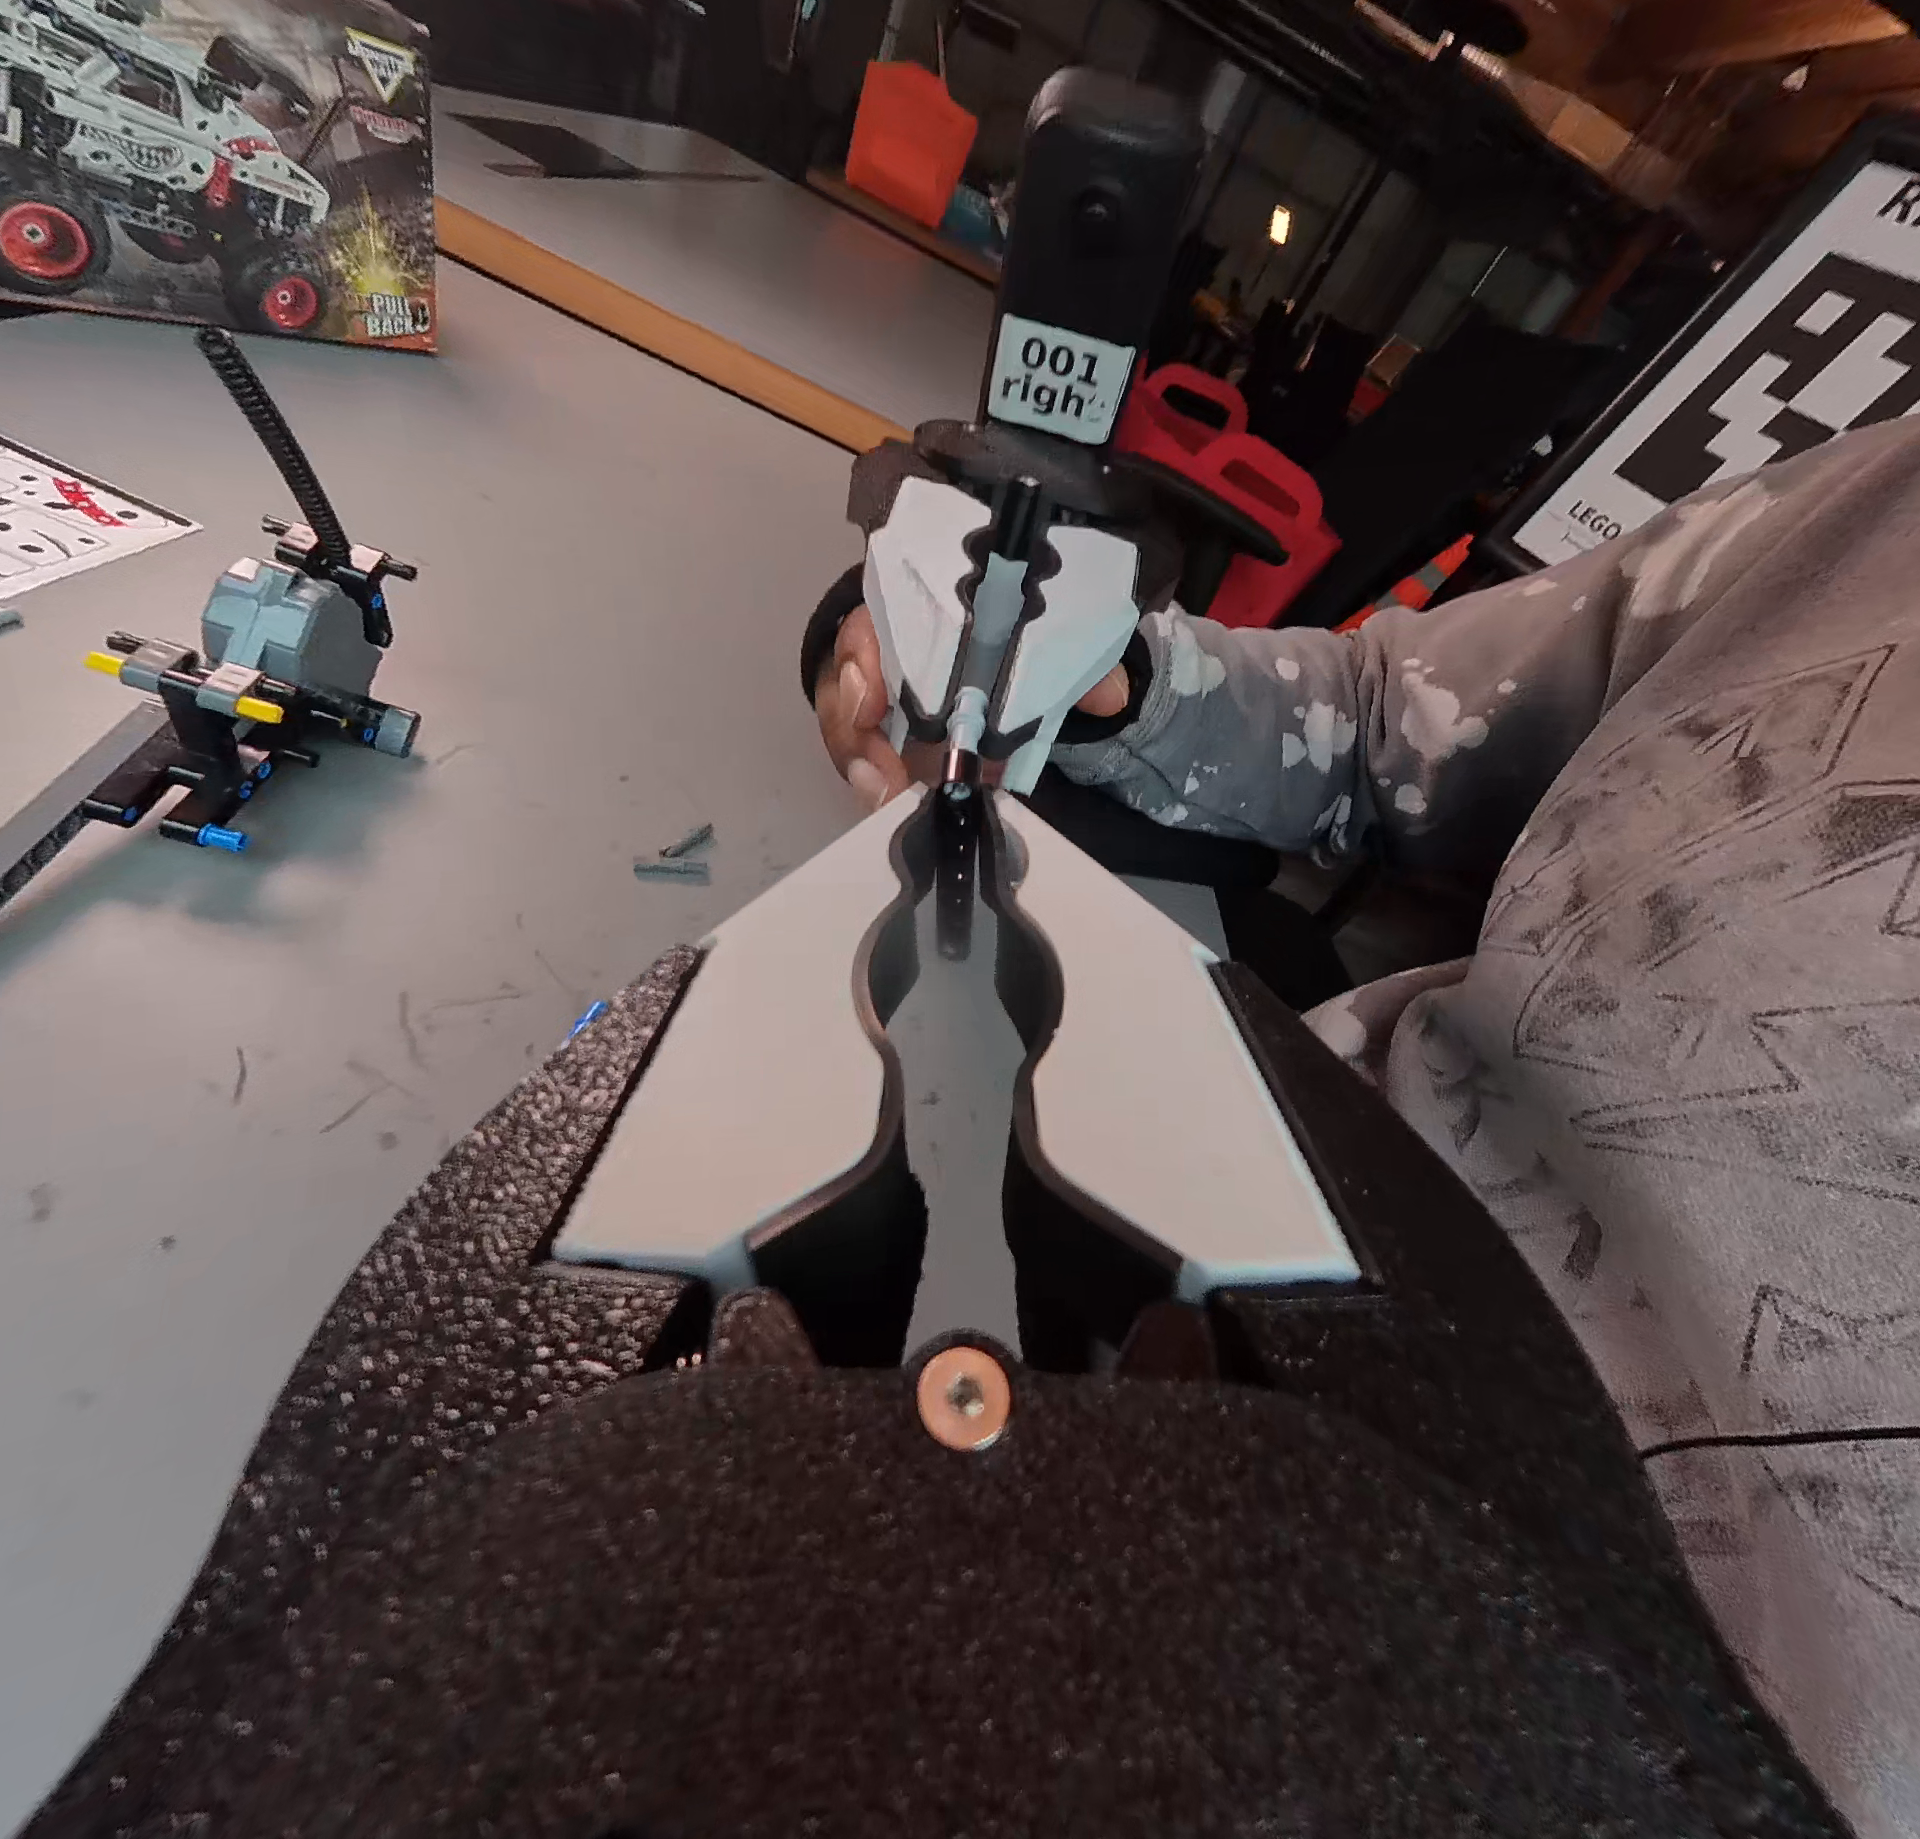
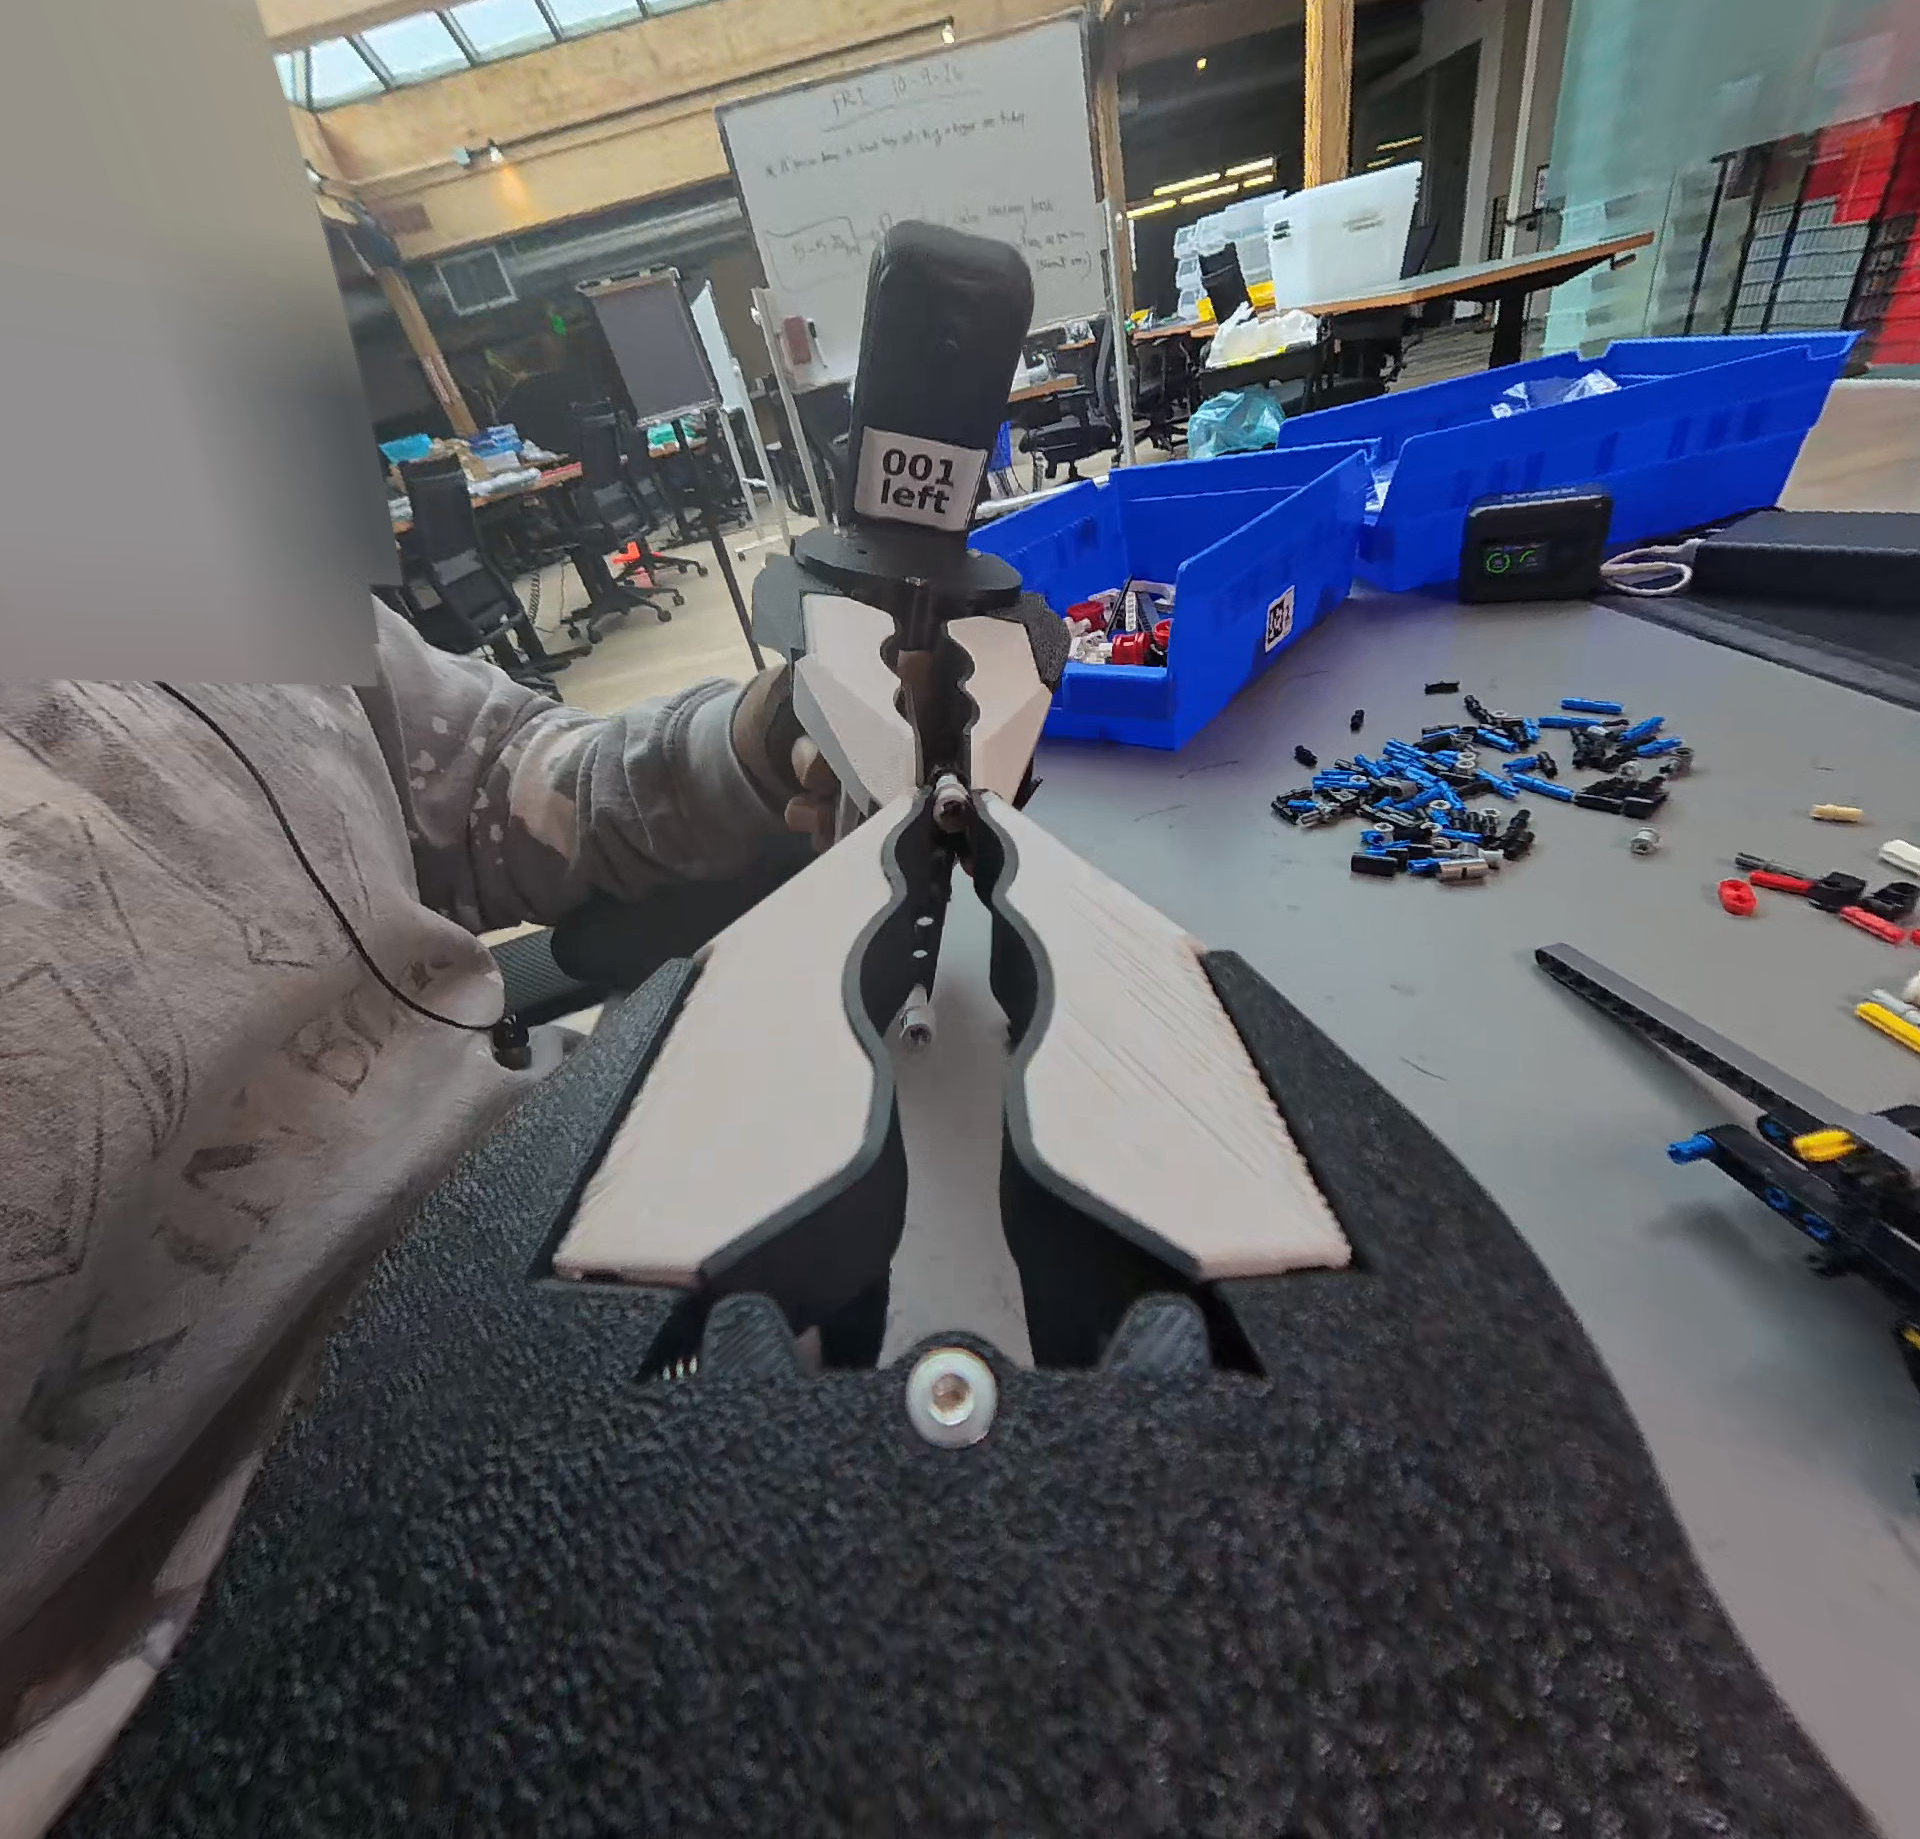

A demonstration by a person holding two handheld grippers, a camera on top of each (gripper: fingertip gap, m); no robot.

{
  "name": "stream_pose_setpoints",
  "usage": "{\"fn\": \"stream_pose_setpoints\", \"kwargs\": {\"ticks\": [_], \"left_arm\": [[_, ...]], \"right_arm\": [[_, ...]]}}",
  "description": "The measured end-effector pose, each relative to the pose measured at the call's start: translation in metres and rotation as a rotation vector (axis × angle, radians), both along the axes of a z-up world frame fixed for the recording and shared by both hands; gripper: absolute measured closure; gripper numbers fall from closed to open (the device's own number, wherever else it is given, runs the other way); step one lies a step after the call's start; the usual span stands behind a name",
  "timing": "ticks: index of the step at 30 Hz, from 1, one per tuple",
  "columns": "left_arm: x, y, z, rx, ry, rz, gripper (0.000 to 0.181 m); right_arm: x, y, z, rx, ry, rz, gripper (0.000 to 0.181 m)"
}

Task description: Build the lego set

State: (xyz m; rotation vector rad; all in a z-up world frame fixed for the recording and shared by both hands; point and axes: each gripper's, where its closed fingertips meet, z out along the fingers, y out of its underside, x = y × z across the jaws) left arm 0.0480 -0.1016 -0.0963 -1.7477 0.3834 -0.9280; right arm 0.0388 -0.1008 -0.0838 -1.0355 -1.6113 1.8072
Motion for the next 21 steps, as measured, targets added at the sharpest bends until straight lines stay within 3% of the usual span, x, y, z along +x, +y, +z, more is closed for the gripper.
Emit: {"fn": "stream_pose_setpoints", "kwargs": {"ticks": [9,14,21], "left_arm": [[0.005,-0.007,-0.046,-0.084,0.422,-0.035,0.176],[0.007,-0.007,-0.072,-0.095,0.680,-0.048,0.176],[0.003,-0.004,-0.095,-0.093,0.878,-0.045,0.176]], "right_arm": [[0.007,-0.010,-0.044,0.350,-0.148,0.043,0.175],[0.009,-0.014,-0.067,0.434,-0.228,0.082,0.175],[0.006,-0.013,-0.091,0.499,-0.332,0.081,0.176]]}}
